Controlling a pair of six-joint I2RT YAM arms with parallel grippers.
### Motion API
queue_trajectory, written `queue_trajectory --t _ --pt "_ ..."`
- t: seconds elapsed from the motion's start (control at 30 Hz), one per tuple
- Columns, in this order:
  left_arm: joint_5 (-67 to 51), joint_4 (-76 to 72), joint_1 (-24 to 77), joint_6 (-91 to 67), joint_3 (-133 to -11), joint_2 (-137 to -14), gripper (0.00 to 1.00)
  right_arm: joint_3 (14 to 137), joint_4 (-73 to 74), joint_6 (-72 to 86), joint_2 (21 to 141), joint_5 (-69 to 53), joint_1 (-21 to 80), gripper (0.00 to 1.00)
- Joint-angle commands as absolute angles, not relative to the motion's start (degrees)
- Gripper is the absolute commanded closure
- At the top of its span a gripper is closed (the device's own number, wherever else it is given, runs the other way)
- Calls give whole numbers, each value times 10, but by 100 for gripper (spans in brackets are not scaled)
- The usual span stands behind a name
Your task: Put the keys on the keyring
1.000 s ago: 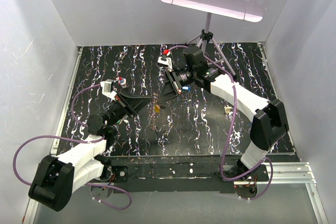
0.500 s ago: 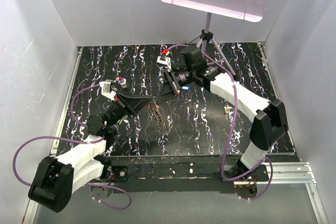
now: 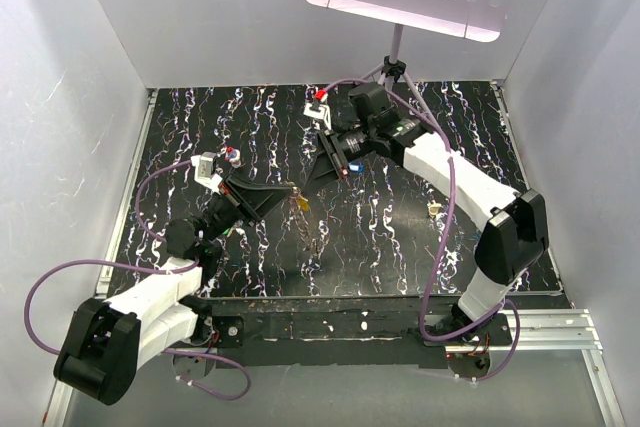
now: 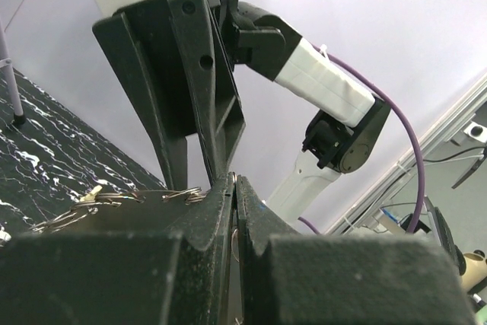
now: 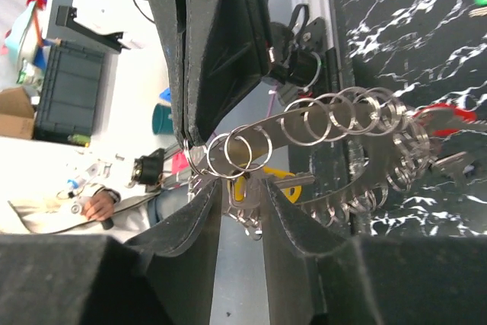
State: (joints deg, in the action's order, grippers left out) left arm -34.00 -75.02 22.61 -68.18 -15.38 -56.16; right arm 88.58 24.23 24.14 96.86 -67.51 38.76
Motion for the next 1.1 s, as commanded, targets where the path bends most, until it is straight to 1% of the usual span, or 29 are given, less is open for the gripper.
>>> queue_trajectory --t 0.0,0.17,0.43,0.6,0.63,0.7,0.73,0.77,0.83,0.87,0.93,0.97,1.07 --pt "-378 -855 220 -668 -174 -540 100 935 317 136 929 -662 361 64" --pt "-424 -825 215 -652 -190 -527 100 961 378 49 918 -648 357 63" --pt "-504 -801 214 -637 -230 -529 100 951 384 4 915 -721 374 63" --pt "-588 -707 214 -589 -273 -513 100 950 423 -70 907 -755 387 63" --pt "-610 -667 214 -563 -285 -509 100 953 435 -89 905 -757 387 63" --pt "-656 -539 214 -489 -321 -491 100 962 463 -128 904 -750 388 63" --pt "-670 -427 214 -415 -343 -475 100 966 479 -147 901 -743 387 62" --pt "-676 -280 214 -330 -374 -458 100 969 494 -164 901 -736 386 62" --pt "-660 -31 215 -133 -436 -436 100 971 514 -198 897 -720 386 62" --pt "-651 60 214 -89 -462 -431 100 971 522 -210 895 -716 387 62" --pt "-636 180 215 -3 -502 -436 100 969 537 -236 892 -714 387 62" --pt "-633 217 215 52 -518 -441 100 969 542 -246 891 -715 387 62" --pt "-608 317 215 128 -557 -468 100 968 548 -260 890 -713 387 62"
